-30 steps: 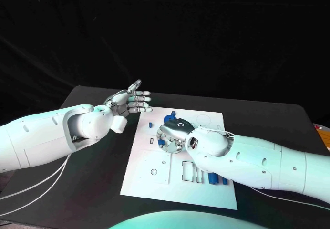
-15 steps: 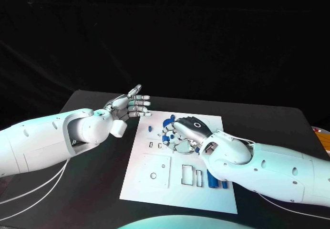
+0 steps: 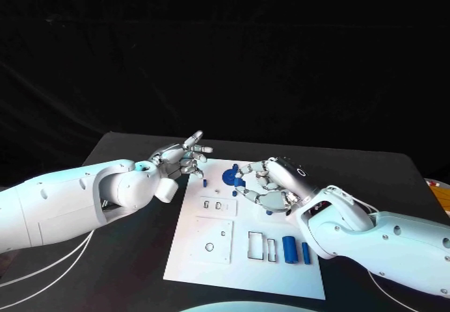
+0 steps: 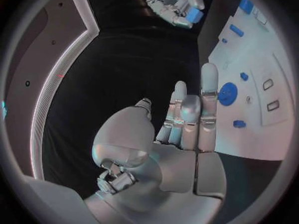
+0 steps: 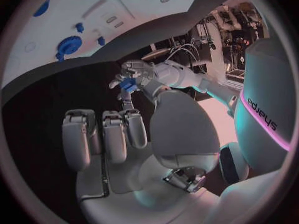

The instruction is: Assemble the parts on the task board

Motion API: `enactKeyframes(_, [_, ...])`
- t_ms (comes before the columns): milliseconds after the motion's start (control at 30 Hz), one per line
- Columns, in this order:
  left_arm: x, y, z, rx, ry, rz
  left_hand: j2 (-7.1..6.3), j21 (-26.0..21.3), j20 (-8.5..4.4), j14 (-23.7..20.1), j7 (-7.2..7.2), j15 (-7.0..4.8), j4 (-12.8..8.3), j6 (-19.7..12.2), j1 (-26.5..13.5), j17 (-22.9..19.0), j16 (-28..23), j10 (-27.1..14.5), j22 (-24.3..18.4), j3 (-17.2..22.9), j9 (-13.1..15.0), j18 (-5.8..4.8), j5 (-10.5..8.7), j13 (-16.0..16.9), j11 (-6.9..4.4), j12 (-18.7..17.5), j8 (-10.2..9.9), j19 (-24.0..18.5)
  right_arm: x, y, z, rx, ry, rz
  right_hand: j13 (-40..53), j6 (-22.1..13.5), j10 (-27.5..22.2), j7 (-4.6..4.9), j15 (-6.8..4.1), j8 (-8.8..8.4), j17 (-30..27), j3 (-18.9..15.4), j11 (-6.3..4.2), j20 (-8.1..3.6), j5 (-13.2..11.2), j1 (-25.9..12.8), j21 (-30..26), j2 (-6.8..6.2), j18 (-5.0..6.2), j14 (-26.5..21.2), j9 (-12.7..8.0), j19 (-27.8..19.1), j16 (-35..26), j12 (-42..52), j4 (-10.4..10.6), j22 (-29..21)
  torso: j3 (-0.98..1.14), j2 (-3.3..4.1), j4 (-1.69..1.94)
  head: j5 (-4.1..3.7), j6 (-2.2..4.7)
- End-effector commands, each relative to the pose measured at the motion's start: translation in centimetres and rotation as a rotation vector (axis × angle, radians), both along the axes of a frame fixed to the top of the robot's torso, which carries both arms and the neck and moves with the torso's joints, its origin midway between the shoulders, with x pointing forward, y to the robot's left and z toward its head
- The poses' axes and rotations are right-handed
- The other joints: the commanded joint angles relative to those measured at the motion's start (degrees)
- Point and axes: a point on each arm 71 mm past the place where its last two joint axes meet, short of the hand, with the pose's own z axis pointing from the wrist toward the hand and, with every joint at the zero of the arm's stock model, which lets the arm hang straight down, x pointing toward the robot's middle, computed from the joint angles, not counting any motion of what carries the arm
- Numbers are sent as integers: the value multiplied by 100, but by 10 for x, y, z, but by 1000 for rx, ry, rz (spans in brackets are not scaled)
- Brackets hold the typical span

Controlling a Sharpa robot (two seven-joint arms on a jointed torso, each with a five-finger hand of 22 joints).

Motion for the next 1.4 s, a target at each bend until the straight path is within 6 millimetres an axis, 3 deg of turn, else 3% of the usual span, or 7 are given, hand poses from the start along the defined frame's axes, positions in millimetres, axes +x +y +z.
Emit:
enactKeyframes(33, [-6, -13, -8, 81, 35, -97, 186, 1242, -8, 441, -17, -29, -26, 84, -133, 817, 704, 134, 1412, -189, -69, -194, -8, 332, -30, 454, -85, 218, -2, -5, 8, 129, -21, -10, 674, 144, 10, -115, -46, 12, 1508, 10, 6, -55, 18, -61, 37, 8, -40, 587, 99, 436, 25, 0, 32, 1352, 25, -34, -16, -4, 51])
enactKeyframes(167, [-11, -24, -17, 96, 73, -149, 358, 2329, 5, 819, -20, -30, -15, 136, -249, 1592, 1237, 246, 2753, -466, -145, -366, -7, 680, -39, 881, -183, 464, -1, -8, 9, 148, -18, -21, 674, 144, 10, -115, -46, 12, 1508, 10, 6, -55, 18, -61, 37, 8, -40, 587, 99, 436, 25, 0, 32, 1352, 23, -39, -17, -4, 106])
enactKeyframes(233, [-12, -29, -19, 90, 85, -166, 407, 2514, 16, 870, -17, -25, -5, 154, -254, 1706, 1311, 357, 2974, -559, -168, -392, -10, 974, -33, 1073, -216, 484, -1, -8, 10, 153, -17, -23, 674, 144, 10, -115, -46, 12, 1508, 10, 6, -55, 18, -61, 37, 8, -40, 587, 99, 436, 25, 0, 32, 1352, 20, -36, -15, -4, 131])
enactKeyframes(300, [-13, -35, -21, 74, 100, -186, 486, 2862, 21, 1011, -30, -31, -3, 169, -259, 2026, 1482, 743, 3467, -690, -207, -470, -9, 1703, -46, 1509, -291, 647, -1, -9, 10, 158, -16, -26, 683, 141, 17, -114, -46, 12, 1508, 9, 6, -56, 22, -62, 28, 4, -38, 587, 99, 432, 25, 6, 34, 1349, 14, -27, -12, 4, 161])
enactKeyframes(533, [-17, -53, -22, -3, 131, -239, 645, 3132, -10, 1174, -94, -76, -5, 276, -256, 2433, 1669, 1247, 3846, -872, -246, -531, -9, 2593, -105, 1997, -394, 768, -1, -6, 10, 163, -8, -26, 683, 141, 17, -114, -46, 12, 1508, 9, 6, -56, 22, -62, 28, 4, -38, 587, 99, 432, 25, 6, 34, 1349, 5, -24, -19, 23, 193])
enactKeyframes(700, [-19, -62, -21, -56, 141, -275, 762, 3266, -32, 1243, -120, -98, -4, 418, -269, 2620, 1746, 1441, 4064, -951, -243, -572, -4, 2915, -132, 2159, -413, 871, 1, -2, 9, 160, -1, -23, 679, 134, 14, -112, -45, 11, 1508, 5, 8, -56, 25, -66, 22, -8, -37, 587, 99, 430, 25, 2, 39, 1347, 8, -24, -12, 5, 199])
enactKeyframes(1400, [-24, -76, -11, -232, 114, -361, 863, 3568, -96, 1313, -219, -172, 6, 965, -986, 2830, 1827, 1871, 4596, -626, -105, -678, -15, 3625, -224, 2404, -566, 1141, 5, 8, 5, 138, 0, -14, 676, 128, 10, -112, -45, 12, 1508, 6, 8, -56, 25, -60, 7, -15, -34, 587, 99, 423, 25, -2, 39, 1342, 10, -18, -12, -29, 184])
